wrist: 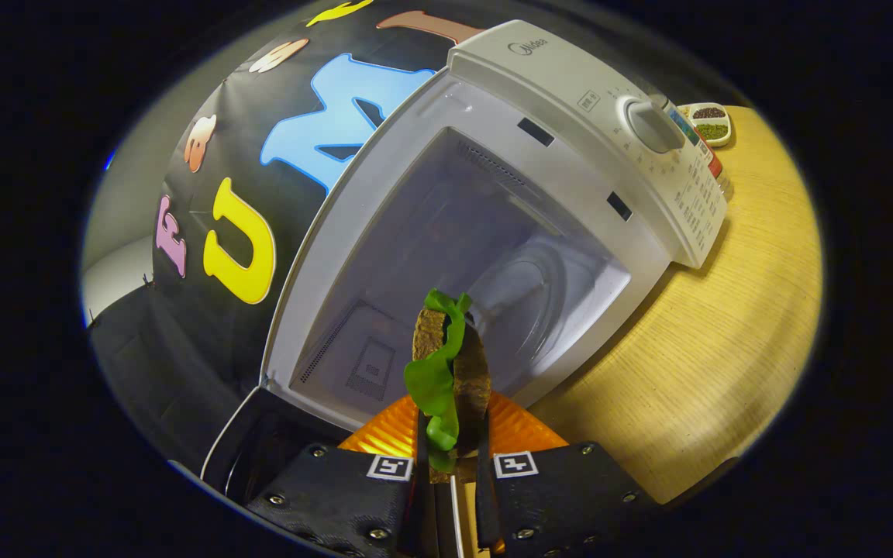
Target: Open the microwave, put the food inside, and close the microwave door.
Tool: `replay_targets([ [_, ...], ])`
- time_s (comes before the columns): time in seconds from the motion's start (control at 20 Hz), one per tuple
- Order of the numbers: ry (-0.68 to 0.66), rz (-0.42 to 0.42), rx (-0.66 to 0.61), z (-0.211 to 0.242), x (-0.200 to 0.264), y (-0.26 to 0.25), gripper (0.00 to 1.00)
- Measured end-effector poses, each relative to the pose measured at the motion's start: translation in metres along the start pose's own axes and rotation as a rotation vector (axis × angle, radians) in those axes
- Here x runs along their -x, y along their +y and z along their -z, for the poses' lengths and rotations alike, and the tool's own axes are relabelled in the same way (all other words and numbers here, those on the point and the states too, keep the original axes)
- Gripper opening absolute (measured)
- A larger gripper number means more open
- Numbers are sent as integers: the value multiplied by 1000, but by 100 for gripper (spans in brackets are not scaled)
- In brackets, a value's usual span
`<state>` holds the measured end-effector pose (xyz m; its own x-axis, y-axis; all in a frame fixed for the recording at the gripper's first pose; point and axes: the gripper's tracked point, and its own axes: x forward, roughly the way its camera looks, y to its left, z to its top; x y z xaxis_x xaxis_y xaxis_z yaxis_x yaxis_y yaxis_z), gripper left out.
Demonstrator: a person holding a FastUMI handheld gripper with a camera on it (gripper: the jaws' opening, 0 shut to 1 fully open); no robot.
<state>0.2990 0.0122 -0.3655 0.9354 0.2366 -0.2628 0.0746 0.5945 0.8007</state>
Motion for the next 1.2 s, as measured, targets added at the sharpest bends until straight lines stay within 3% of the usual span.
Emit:
replay_targets([
  [0.45,-22,-83,-104,-27,-55,20,23],
  [0.9,-65,-56,-111,-34,-93,8,23],
  [1.2,-135,28,-2,-43,-106,-12,23],
])
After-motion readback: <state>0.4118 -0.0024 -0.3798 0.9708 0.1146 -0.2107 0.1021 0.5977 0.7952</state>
